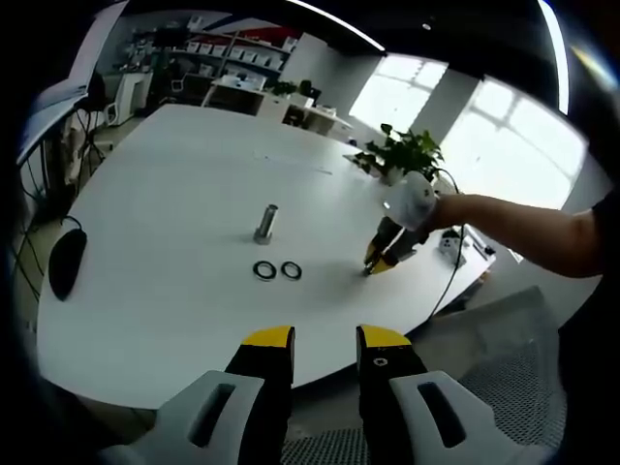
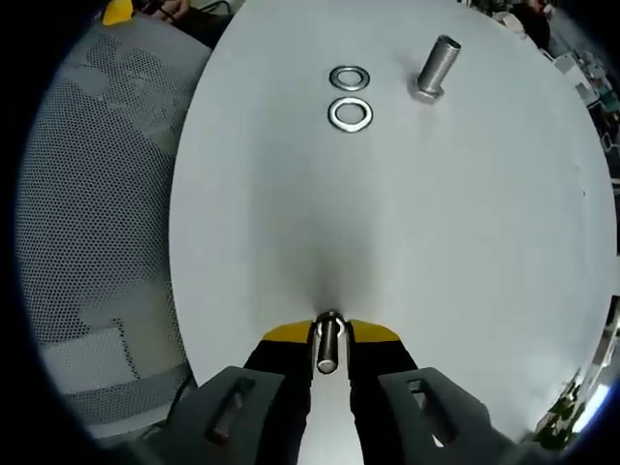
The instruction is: Place the washer onto the threaded stud by aligning its center hole with the stud, sliding it down to the base, and recovering from edge contact or off-axis alignment until the washer reaches the visible bottom stop.
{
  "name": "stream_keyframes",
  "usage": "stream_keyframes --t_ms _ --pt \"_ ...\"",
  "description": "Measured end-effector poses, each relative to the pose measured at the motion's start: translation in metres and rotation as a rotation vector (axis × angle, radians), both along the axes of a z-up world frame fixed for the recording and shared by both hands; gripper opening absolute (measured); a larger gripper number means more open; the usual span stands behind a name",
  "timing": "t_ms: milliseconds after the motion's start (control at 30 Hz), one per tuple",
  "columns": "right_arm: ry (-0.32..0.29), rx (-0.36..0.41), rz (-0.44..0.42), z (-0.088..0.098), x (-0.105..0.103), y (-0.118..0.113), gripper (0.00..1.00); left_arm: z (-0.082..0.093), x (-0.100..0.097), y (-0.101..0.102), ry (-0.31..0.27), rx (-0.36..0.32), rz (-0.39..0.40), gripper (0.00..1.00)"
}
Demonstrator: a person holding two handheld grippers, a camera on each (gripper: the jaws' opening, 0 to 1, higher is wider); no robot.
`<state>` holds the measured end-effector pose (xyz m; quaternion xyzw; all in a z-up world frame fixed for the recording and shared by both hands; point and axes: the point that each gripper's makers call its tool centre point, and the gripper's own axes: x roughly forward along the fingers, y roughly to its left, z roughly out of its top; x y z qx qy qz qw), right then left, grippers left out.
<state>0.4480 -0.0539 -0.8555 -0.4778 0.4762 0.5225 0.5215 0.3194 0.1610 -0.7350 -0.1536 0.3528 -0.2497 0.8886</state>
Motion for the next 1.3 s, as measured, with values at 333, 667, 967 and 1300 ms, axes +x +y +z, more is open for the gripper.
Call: stream_keyframes --t_ms 333,667,967,1300 --pt "-0.077 0.156 -0.12 0.033 0.006 0.01 0.32 0.0 0.0 0.0 0.002 0.002 0.0 0.23" --pt "-0.115 0.329 -0.212 0.065 -0.009 0.037 0.32 0.0 0.0 0.0 -0.002 0.002 -0.003 0.23" --pt "-0.115 0.442 -0.193 0.072 -0.044 0.074 0.32 -0.001 -0.002 0.0 0.002 0.01 -0.004 0.23" --pt "-0.06 0.454 -0.2 0.054 -0.073 0.072 0.31 -0.003 -0.001 0.002 -0.007 0.049 0.013 0.31"
